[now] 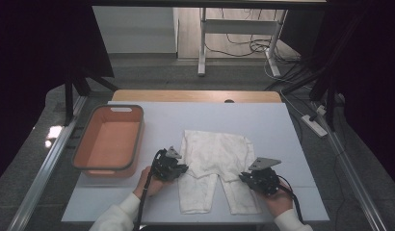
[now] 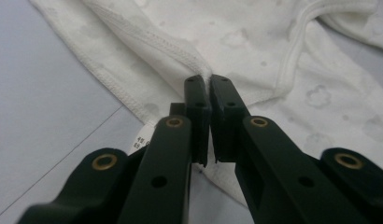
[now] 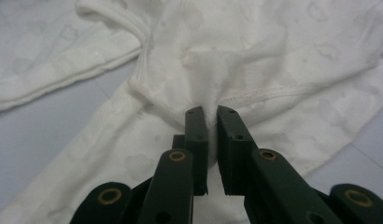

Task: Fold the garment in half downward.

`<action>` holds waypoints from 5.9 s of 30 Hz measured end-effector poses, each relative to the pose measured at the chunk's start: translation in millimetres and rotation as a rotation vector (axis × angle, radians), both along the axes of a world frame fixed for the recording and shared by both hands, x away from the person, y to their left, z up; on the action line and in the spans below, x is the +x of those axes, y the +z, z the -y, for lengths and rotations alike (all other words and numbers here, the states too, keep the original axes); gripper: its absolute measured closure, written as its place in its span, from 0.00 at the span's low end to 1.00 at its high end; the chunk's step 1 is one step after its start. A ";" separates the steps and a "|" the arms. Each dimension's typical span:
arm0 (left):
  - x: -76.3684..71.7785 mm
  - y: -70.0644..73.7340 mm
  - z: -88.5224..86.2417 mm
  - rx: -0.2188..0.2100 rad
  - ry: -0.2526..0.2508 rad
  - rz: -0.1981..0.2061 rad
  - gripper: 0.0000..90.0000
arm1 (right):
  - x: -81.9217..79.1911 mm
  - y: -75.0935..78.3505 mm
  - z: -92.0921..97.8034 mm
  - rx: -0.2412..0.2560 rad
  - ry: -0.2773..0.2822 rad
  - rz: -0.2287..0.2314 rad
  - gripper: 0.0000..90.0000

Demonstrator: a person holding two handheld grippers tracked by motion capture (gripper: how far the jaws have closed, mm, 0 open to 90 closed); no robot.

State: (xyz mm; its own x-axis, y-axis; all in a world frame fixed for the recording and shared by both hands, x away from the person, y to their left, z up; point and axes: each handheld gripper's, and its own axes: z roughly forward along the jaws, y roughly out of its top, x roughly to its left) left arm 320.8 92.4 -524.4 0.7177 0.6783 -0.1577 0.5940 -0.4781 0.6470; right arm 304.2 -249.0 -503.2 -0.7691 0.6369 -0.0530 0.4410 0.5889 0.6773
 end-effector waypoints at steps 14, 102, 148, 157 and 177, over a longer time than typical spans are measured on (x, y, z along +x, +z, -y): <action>-15.3 13.7 -5.9 -0.063 -0.004 0.023 0.95 | -12.0 12.5 10.4 0.032 0.021 0.030 0.82; 6.0 10.9 -15.8 -0.114 0.166 0.025 0.38 | -5.9 22.9 47.0 0.113 -0.089 0.038 0.43; 89.9 -9.8 10.6 -0.019 0.187 0.000 0.52 | 99.9 -12.5 27.9 0.028 -0.178 -0.043 0.74; 87.1 -7.3 11.2 -0.061 0.134 0.007 0.95 | 100.5 -4.3 22.6 0.030 -0.137 -0.026 0.97; 93.7 11.7 5.2 -0.132 0.181 0.100 0.63 | 131.1 14.1 30.3 0.112 -0.222 0.057 0.69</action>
State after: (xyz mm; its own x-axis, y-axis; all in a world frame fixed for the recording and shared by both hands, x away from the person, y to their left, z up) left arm 414.5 87.2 -512.8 0.6029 0.7755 -0.1875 0.5918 -0.2770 0.7570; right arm 435.3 -279.3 -489.0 -0.6077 0.7940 -0.0122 0.5100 0.4021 0.7604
